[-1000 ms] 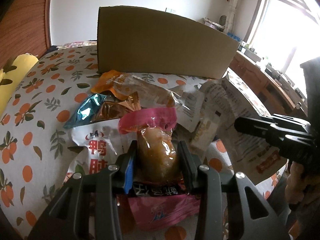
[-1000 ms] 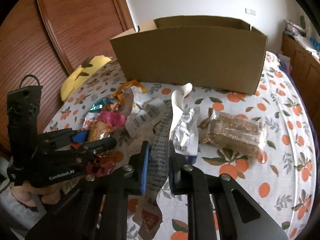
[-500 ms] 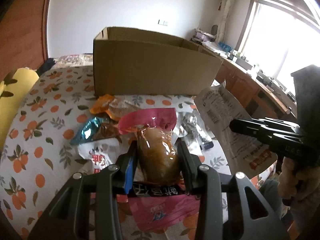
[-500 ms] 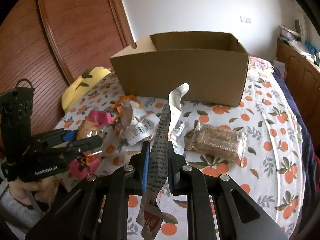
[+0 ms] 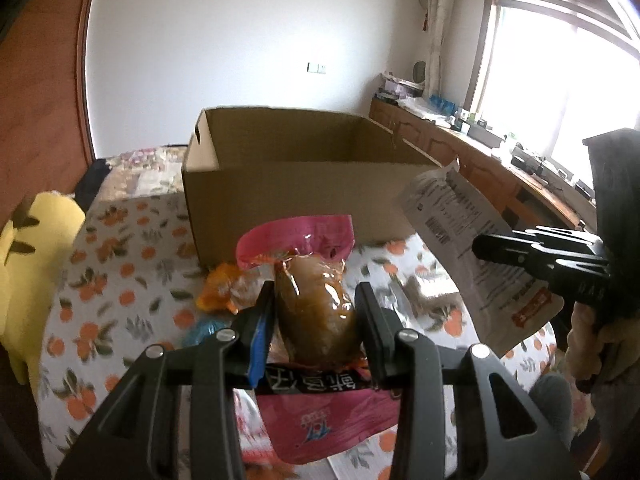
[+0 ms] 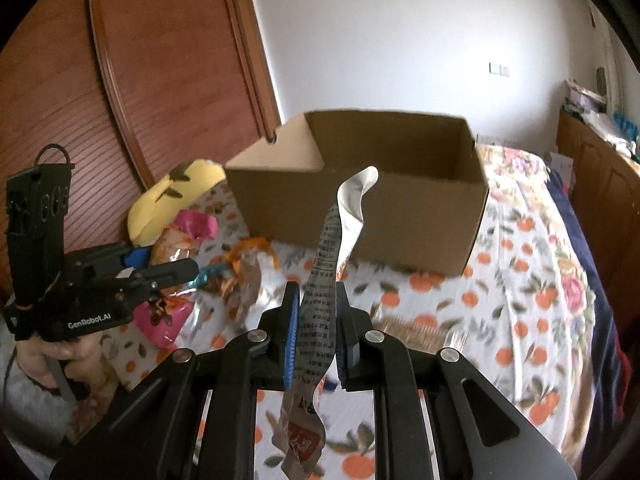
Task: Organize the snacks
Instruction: 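Carry both packets over the box and open both tools to drop them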
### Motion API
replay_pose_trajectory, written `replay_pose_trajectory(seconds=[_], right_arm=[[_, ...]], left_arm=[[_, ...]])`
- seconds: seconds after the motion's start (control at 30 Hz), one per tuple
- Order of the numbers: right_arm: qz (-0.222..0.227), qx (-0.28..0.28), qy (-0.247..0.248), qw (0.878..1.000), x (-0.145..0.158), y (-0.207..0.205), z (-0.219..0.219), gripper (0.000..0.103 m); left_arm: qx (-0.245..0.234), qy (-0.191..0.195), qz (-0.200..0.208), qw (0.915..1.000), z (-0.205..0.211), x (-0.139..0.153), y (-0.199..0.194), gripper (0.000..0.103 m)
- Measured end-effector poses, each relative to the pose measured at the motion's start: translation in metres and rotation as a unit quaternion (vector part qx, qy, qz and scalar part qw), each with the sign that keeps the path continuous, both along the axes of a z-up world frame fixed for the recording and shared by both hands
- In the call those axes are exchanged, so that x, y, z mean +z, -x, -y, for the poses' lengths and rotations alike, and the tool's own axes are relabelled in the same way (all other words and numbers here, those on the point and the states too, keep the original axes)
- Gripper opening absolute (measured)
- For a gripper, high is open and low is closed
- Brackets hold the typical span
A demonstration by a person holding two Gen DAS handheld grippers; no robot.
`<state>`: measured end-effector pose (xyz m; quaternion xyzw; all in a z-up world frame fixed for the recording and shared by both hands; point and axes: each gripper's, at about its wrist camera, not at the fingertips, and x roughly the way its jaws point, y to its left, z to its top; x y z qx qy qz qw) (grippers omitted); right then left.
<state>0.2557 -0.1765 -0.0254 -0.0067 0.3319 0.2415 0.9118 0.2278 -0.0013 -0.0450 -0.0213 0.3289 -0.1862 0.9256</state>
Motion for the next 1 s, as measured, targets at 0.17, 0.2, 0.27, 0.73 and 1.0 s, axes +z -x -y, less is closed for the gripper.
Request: replay_pose_trajectory(seconds=[0.17, 0.2, 0.27, 0.73, 1.0], right_arm=[[0.026, 0.003, -0.016, 1.000, 0.023, -0.027, 0.005, 0.013], [0.029, 0.005, -0.019, 0.999, 0.026, -0.032, 0.005, 0.013], [0.040, 0.011, -0.024, 0.999, 0.036, -0.046, 0.004, 0.013], [0.080, 0.023, -0.052, 0.995, 0.076, -0.155, -0.013, 0.013], [0.075, 0.014, -0.056, 0.996, 0.058, -0.188, -0.019, 0.013]], left_arm=[[0.002, -0.007, 0.026, 0.9996, -0.001, 0.026, -0.027, 0.039], [0.002, -0.009, 0.030, 0.9995, 0.000, 0.030, -0.031, 0.039], [0.002, -0.012, 0.039, 0.9992, 0.000, 0.039, -0.042, 0.039], [0.016, -0.036, 0.074, 0.9965, -0.008, 0.078, -0.131, 0.039], [0.008, -0.030, 0.062, 0.9976, -0.003, 0.066, -0.172, 0.039]])
